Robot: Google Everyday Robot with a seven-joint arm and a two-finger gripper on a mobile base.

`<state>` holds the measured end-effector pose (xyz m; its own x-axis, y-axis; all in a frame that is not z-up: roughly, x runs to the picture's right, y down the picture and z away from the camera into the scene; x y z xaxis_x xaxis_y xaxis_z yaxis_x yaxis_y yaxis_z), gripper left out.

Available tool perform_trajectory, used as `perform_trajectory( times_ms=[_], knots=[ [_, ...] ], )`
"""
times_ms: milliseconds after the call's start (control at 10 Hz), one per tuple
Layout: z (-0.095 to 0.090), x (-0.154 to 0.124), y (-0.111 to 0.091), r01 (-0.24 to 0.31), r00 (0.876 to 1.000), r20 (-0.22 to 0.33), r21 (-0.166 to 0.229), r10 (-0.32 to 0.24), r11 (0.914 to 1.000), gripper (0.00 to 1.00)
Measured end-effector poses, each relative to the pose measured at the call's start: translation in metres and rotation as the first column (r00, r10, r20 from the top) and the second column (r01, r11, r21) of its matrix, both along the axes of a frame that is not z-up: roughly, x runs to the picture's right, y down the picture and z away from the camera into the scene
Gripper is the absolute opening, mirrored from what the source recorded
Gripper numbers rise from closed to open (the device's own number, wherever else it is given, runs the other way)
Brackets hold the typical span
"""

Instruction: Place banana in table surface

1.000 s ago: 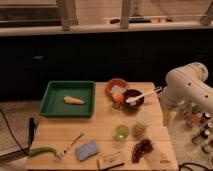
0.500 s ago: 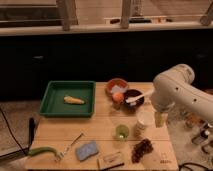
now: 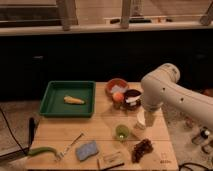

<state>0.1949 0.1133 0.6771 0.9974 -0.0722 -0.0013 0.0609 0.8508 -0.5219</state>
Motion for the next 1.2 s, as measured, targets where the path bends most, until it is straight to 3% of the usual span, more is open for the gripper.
perform_trajectory(
  times_ms=[200, 500, 1200],
  knots=[
    [0.000, -0.006, -0.001, -0.002, 1.000, 0.006, 0.004, 0.002, 1.0000, 0.80],
    [0.005, -0.045, -0.009, -0.003, 1.000, 0.028, 0.018, 0.003, 0.9998, 0.80],
    [0.009, -0.091, -0.026, -0.018, 0.999, 0.052, 0.046, 0.016, 0.9988, 0.80]
  ],
)
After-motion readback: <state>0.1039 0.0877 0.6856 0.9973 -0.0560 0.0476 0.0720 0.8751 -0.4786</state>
